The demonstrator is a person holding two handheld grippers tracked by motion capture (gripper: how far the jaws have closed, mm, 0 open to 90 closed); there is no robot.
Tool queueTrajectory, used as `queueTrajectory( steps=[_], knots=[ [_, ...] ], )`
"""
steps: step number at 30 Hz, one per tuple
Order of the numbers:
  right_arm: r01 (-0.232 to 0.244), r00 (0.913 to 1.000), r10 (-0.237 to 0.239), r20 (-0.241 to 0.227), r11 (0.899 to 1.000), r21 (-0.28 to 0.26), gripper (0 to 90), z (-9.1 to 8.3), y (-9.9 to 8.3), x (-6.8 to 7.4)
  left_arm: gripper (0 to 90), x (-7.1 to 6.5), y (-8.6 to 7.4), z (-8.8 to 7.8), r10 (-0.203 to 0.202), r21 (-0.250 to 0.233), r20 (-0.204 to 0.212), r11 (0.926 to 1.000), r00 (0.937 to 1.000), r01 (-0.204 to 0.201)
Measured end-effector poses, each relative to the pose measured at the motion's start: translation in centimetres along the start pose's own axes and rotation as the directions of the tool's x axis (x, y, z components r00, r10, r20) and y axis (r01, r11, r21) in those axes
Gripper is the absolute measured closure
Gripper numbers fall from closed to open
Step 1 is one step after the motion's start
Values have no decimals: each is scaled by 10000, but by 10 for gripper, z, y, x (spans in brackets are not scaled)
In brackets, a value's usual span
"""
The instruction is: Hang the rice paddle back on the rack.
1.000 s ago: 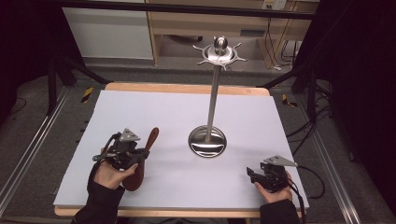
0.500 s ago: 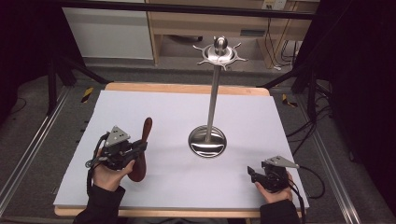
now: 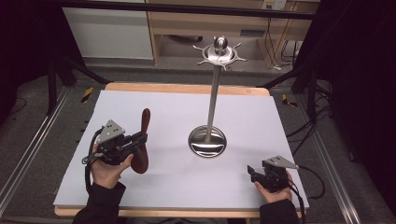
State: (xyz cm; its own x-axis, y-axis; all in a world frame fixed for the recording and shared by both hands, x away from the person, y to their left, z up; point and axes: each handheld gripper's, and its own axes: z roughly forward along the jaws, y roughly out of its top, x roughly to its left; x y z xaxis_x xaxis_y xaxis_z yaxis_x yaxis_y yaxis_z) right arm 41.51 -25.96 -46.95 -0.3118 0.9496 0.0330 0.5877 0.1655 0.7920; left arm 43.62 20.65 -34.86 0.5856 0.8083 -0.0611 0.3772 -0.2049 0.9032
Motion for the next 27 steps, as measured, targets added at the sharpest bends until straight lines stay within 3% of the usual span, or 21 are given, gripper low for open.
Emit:
queueTrajectory(
  steps=[6, 17, 27],
  knots=[
    [19, 10000, -19, 6, 10000, -50, 351, 0, 0, 1, 784, -4, 12, 5, -6, -306, 170, 9995, 9999, 11],
    [62, 10000, -62, 29, 10000, -30, 352, 1, 1, 1, 784, -20, 42, 12, 562, -722, 418, 9960, 9975, -531],
    [48, 10000, -47, 27, 10000, -40, 352, 1, 1, 1, 784, -30, 64, 7, 973, -1005, 466, 9906, 9942, -923]
  ],
)
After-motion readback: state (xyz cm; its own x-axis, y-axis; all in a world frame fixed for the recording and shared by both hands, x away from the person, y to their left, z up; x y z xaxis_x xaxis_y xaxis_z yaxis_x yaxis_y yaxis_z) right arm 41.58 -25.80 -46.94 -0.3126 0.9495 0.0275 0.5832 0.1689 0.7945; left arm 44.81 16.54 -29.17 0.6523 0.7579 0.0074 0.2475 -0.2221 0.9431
